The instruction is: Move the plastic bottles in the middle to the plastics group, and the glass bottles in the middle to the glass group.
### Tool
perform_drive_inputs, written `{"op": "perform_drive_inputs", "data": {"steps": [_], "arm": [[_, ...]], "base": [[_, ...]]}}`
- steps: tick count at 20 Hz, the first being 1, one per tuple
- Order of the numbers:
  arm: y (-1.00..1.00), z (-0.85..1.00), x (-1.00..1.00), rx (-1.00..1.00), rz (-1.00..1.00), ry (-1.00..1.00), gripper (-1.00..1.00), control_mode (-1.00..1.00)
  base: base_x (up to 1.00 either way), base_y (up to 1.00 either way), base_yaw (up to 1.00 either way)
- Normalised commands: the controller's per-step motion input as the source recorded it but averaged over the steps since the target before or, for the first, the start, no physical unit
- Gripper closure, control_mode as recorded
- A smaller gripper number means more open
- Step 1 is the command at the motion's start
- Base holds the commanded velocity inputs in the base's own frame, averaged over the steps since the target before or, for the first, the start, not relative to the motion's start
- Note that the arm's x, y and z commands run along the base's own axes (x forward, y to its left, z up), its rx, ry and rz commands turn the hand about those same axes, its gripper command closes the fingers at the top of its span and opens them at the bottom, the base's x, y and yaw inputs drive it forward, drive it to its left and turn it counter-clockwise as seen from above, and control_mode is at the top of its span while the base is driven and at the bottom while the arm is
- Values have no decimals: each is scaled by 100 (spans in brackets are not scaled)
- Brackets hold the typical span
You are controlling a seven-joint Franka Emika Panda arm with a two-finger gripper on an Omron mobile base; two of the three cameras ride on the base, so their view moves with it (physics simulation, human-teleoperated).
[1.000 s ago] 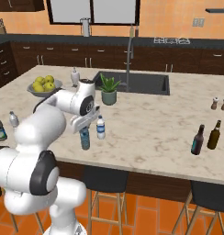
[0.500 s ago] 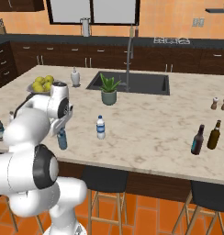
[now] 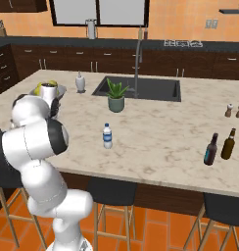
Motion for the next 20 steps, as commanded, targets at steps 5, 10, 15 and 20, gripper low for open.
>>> {"op": "perform_drive_inputs", "data": {"steps": [5,10,15,20], "arm": [[49,0,16,0,16,0,100,-100],[54,0,25,0,17,-6,100,-100],[48,0,35,0,15,-10,100,-100],[52,-4,45,0,8,-3,100,-100]], "base": [[0,0,0],[0,0,0],[0,0,0],[0,0,0]]}}
